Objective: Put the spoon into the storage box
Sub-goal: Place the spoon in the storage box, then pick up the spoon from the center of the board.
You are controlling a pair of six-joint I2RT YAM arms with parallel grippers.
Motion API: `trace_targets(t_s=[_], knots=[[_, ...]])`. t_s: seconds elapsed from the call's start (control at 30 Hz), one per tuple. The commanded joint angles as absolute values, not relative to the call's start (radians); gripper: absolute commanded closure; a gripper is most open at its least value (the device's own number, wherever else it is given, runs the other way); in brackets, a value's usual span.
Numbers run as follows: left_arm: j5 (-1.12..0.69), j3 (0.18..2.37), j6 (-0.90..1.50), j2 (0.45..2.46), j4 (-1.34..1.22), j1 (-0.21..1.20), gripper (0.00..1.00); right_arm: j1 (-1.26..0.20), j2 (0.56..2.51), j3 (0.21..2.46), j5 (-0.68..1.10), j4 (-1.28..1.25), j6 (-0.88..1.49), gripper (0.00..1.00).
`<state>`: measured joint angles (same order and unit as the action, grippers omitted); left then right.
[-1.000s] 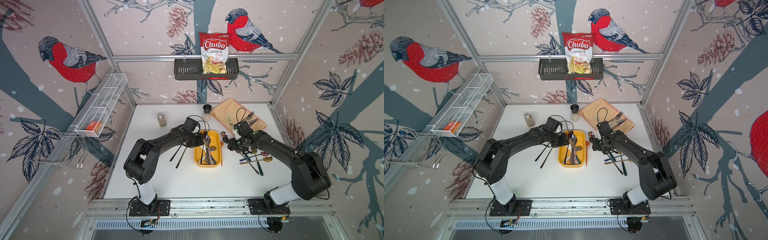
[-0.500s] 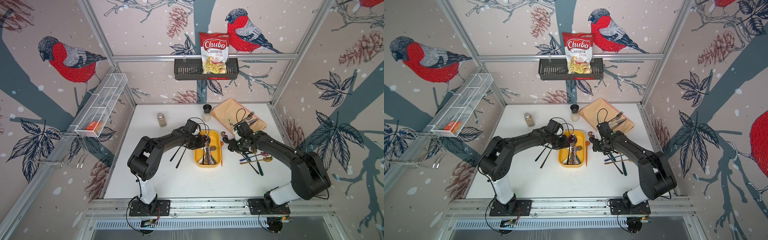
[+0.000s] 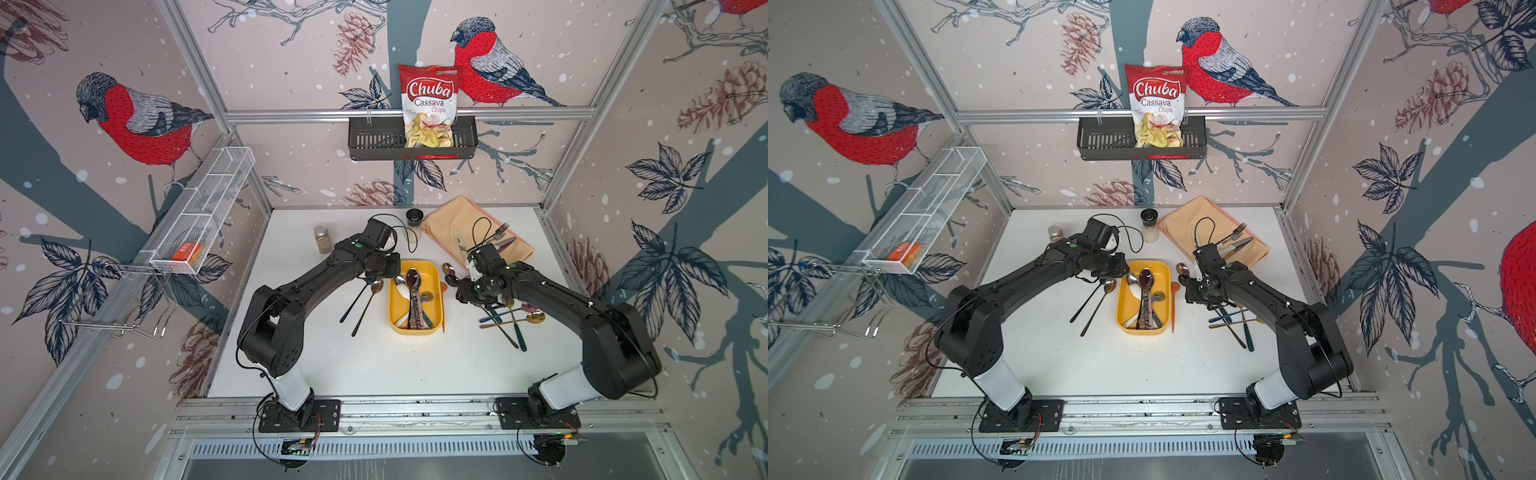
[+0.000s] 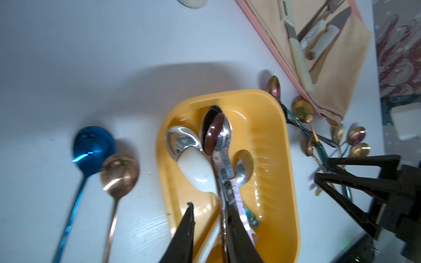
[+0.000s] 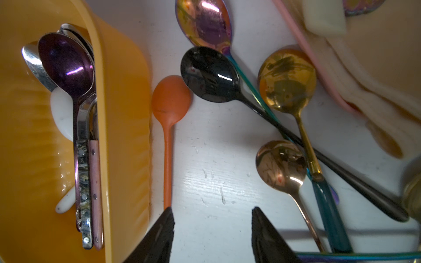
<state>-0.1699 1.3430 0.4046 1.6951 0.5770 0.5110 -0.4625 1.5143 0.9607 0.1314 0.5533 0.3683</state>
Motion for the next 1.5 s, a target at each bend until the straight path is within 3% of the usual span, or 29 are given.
trace_targets(t_s=[0.0, 0.1, 0.5, 1.13, 1.3, 1.47], knots=[[-0.012, 1.321, 0.265, 1.664, 0.702, 0.462, 0.71, -0.464, 1.519, 0.960, 0.140, 0.532, 0.367, 0.44], [0.027, 1.261, 0.221, 1.636, 0.669, 0.429, 0.65, -0.465, 1.518, 0.961, 0.141, 0.530, 0.367, 0.44], [0.033, 1.196, 0.144, 1.733, 0.609, 0.377, 0.60, -0.464, 1.500, 0.947, 0.132, 0.538, 0.367, 0.44], [0.042, 1.221, 0.065, 1.885, 0.565, 0.376, 0.57, -0.457, 1.500, 0.948, 0.128, 0.544, 0.366, 0.44], [0.037, 1.232, 0.066, 1.915, 0.562, 0.376, 0.60, -0.456, 1.503, 0.953, 0.128, 0.546, 0.362, 0.44], [0.002, 1.245, 0.066, 1.942, 0.566, 0.376, 0.69, -0.455, 1.509, 0.958, 0.129, 0.546, 0.361, 0.44]])
